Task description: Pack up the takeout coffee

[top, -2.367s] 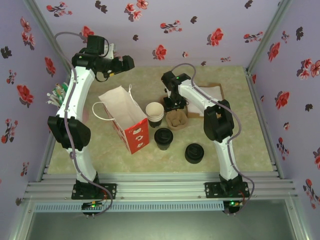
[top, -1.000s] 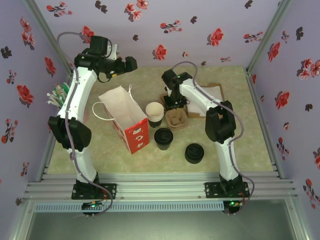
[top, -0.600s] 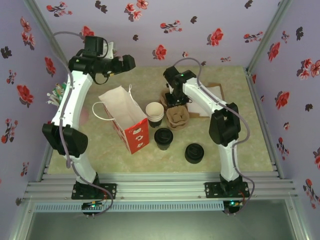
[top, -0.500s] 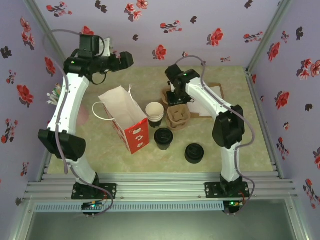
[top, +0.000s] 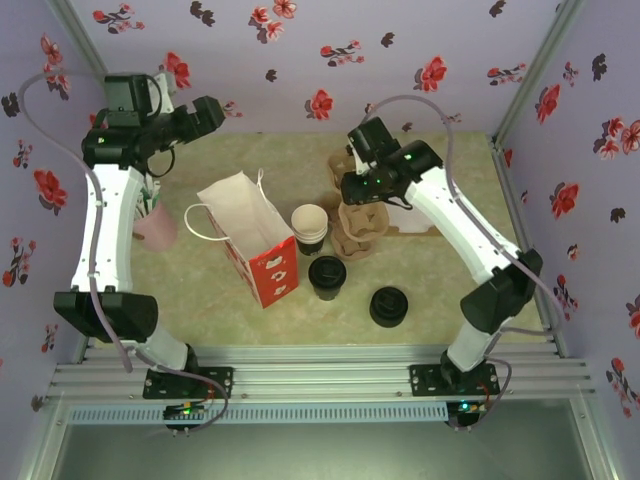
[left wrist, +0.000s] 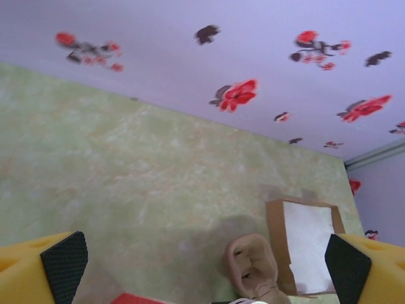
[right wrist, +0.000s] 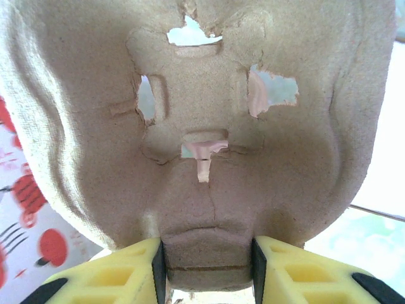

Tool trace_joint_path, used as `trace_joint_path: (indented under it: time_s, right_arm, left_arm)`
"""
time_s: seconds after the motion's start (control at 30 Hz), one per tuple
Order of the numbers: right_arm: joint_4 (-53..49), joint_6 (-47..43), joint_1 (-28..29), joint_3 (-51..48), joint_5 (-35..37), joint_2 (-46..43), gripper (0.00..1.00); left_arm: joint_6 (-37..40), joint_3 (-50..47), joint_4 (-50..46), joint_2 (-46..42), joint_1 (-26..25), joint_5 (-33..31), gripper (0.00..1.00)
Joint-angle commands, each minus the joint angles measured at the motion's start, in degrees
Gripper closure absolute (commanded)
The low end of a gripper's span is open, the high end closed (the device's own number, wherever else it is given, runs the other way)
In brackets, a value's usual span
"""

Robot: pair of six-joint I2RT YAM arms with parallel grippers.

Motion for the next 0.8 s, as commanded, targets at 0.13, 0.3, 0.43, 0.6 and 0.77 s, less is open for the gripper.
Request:
trace_joint_path:
  time_s: [0.13, 0.3, 0.43, 0.6, 0.77]
  right_arm:
    - [-0.01, 2.58, 4.44, -0.15, -2.02, -8.54, 0.6]
    - [2.25, 3.89, 7.13, 0.47, -6.67, -12.13, 0.6]
    - [4.64, 5.05, 8.97, 1.06, -10.12, -13.74, 0.6]
    - [8.12, 6.48, 11.09, 2.33, -14.66, -13.99, 0.6]
    - [9.47, 7.16, 13.61, 5.97, -17.0, -11.89, 0.6]
  left_arm:
    - [-1.78, -4.85, -0.7, 2.25, 4.42, 3.88, 0.18]
    - [-0.39, -5.33, -3.53, 7.13, 4.62, 4.46, 0.37]
    - [0.73, -7.42, -4.34, 8.84, 4.44, 4.83, 0.53]
    - [1.73, -11.45, -4.33, 8.88, 4.31, 4.79, 0.63]
    - [2.09, -15.15, -3.67, 8.04, 3.23, 4.94, 0.66]
